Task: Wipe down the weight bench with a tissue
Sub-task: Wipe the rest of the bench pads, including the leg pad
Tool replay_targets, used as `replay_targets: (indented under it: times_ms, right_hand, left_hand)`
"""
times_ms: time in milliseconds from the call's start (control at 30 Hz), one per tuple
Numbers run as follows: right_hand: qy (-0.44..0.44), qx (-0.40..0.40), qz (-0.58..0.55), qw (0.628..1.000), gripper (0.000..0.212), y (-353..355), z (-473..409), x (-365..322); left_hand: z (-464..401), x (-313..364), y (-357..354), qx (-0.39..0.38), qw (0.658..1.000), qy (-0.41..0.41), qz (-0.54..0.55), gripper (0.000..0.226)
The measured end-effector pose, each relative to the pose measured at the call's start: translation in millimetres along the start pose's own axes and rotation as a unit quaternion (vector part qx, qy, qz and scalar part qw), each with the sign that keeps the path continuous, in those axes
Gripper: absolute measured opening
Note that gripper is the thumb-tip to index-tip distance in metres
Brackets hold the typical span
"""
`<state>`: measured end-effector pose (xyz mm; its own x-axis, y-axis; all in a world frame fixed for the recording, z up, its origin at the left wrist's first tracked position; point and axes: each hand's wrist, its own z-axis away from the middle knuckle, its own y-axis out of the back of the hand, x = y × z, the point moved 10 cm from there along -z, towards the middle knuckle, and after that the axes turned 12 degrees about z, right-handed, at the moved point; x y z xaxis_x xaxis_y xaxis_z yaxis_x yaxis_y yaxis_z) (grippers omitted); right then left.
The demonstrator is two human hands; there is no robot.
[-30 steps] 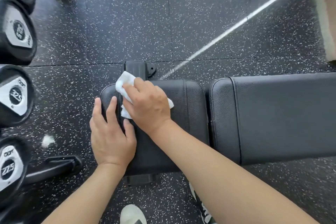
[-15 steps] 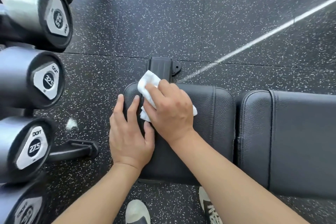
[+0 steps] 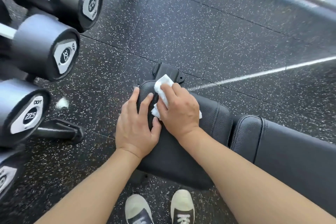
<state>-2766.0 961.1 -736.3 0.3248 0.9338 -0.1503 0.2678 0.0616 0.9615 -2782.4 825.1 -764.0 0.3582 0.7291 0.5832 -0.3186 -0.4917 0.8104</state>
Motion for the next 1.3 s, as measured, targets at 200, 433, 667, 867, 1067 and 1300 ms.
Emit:
replay_targets:
  times_ms: [200, 433, 667, 867, 1067, 1300]
  right_hand:
    - [0.054, -0.034, 0.056, 0.996, 0.021, -1, -6, -7]
    - [0.05, -0.048, 0.07, 0.995, 0.016, 2, -5, -14]
    - [0.089, -0.066, 0.071, 0.991, 0.015, 10, 22, -31]
    - [0.282, -0.095, 0.011, 0.955, 0.012, 33, 120, -54]
    - [0.329, -0.164, 0.003, 0.93, 0.015, 51, 142, 19]
    - [0.132, -0.114, -0.112, 0.978, 0.024, 65, 46, 94]
  left_hand:
    - [3, -2, 2, -0.018, 0.999, 0.018, 0.021, 0.062]
    - [27, -9, 7, -0.005, 0.997, 0.061, 0.036, 0.054]
    - [112, -35, 15, -0.009, 0.996, 0.061, 0.058, 0.054]
    - [119, -25, 13, 0.021, 0.986, 0.147, 0.071, 0.045]
    - [111, -11, 11, 0.033, 0.982, 0.185, 0.03, 0.057]
    - [89, -17, 10, 0.132, 0.953, 0.27, 0.041, 0.059]
